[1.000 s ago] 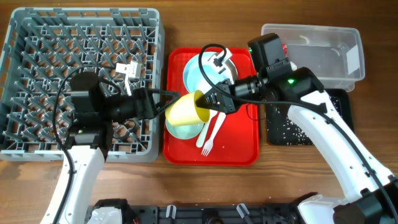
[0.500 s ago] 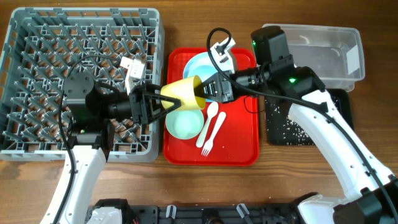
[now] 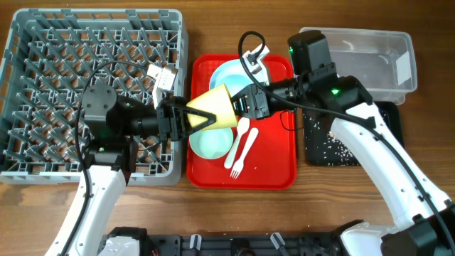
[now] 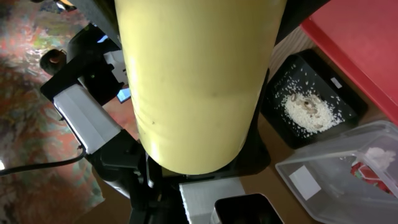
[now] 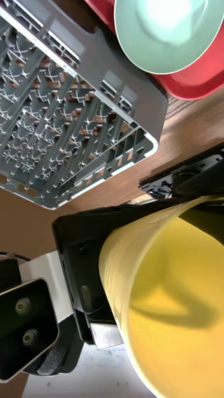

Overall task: Sort waste into correct bins and load items into the dishwasher rack
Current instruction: 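Lift the yellow cup with the right gripper and hand it to the left gripper, then place the yellow cup into the dish rack with the left gripper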

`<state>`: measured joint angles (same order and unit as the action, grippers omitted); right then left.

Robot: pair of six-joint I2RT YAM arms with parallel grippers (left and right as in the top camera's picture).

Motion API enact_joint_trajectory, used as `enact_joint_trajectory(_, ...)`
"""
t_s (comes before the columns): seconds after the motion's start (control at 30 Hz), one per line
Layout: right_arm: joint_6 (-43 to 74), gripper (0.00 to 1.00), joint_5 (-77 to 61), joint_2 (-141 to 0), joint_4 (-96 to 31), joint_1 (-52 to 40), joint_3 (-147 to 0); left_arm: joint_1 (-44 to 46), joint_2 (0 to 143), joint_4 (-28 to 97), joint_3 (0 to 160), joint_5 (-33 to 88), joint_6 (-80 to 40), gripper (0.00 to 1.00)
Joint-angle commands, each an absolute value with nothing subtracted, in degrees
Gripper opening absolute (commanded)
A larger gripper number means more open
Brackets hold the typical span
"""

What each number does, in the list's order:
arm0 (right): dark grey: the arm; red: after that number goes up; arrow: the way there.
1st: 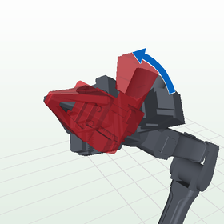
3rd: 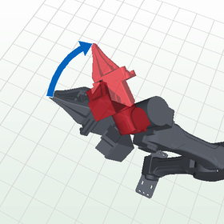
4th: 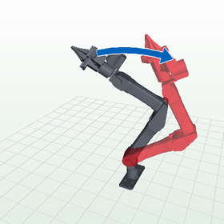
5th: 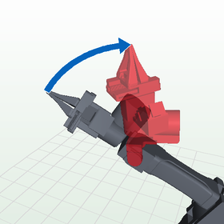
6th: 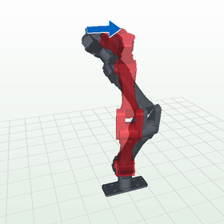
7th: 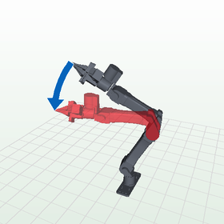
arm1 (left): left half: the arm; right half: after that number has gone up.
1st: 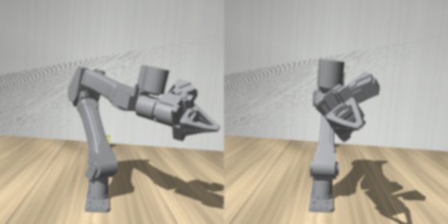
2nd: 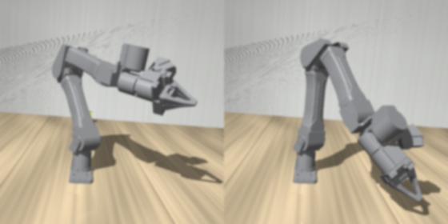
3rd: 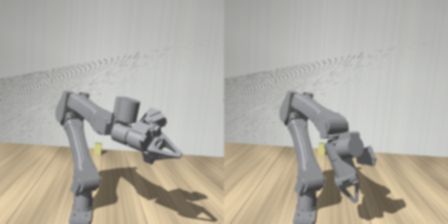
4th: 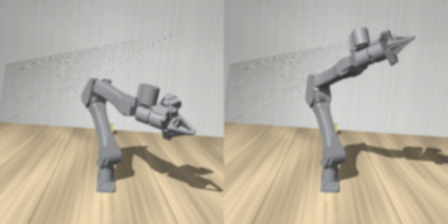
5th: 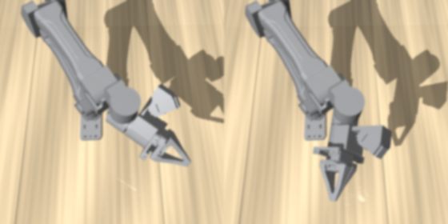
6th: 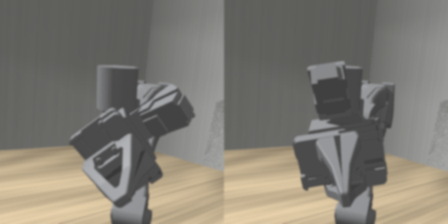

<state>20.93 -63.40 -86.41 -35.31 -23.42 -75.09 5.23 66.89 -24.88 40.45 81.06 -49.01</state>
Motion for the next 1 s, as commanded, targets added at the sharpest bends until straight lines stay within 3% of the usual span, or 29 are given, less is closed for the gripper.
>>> enact_joint_trajectory(0.0, 20.99, 0.15, -60.01, -86.91, -35.88, -23.73, -75.16, 5.89, 66.76, -25.54, 40.88, 81.12, -48.18, 0.47)
enact_joint_trajectory(0.03, 20.97, 0.22, -59.11, -86.91, -36.38, -23.73, -75.16, 5.89, 66.76, -25.54, 40.88, 81.1, -47.94, 0.47)
enact_joint_trajectory(0.23, 19.16, 0.36, -53.84, -86.87, -39.83, -21.74, -75.16, 2.68, 66.76, -23.14, 40.88, 81.1, -42.28, 0.36)
enact_joint_trajectory(0.37, 15.73, 0.43, -52.27, -86.32, -42.94, -13.87, -75.16, -3.42, 66.76, -5.54, 40.88, 75.13, -29.15, 0.34)
enact_joint_trajectory(0.47, 13.1, 0.44, -45.5, -86.02, -47.2, -9.76, -75.16, -6.17, 66.76, 7.07, 40.88, 62.94, -21.98, 0.18)
enact_joint_trajectory(0.5, 11.81, 0.44, -41.5, -86.02, -49.43, -9.43, -75.16, -6.48, 66.74, 9.65, 40.91, 58.24, -21.58, 0.06)
enact_joint_trajectory(0.53, 11.46, 0.44, -36.34, -86.0, -52.21, -9.43, -75.16, -6.57, 66.39, 11.94, 40.99, 54.7, -21.87, 0.04)
enact_joint_trajectory(0.6, 10.46, 0.45, -29.36, -85.62, -57.04, -9.43, -75.16, -6.57, 64.45, 19.79, 42.76, 46.83, -21.8, 0.04)
enact_joint_trajectory(0.7, 10.55, 0.45, -16.1, -82.32, -63.48, -9.34, -76.2, -6.57, 60.99, 45.28, 54.5, 22.17, -19.68, 0.04)
enact_joint_trajectory(0.8, 10.5, 0.54, -10.83, -78.81, -67.22, -8.54, -76.47, -6.57, 61.12, 60.23, 62.74, 6.15, -19.68, 0.04)
enact_joint_trajectory(0.97, 10.52, 0.56, -10.87, -78.22, -68.82, -8.16, -76.44, -6.57, 63.64, 63.81, 63.02, -4.19, -19.7, 0.04)
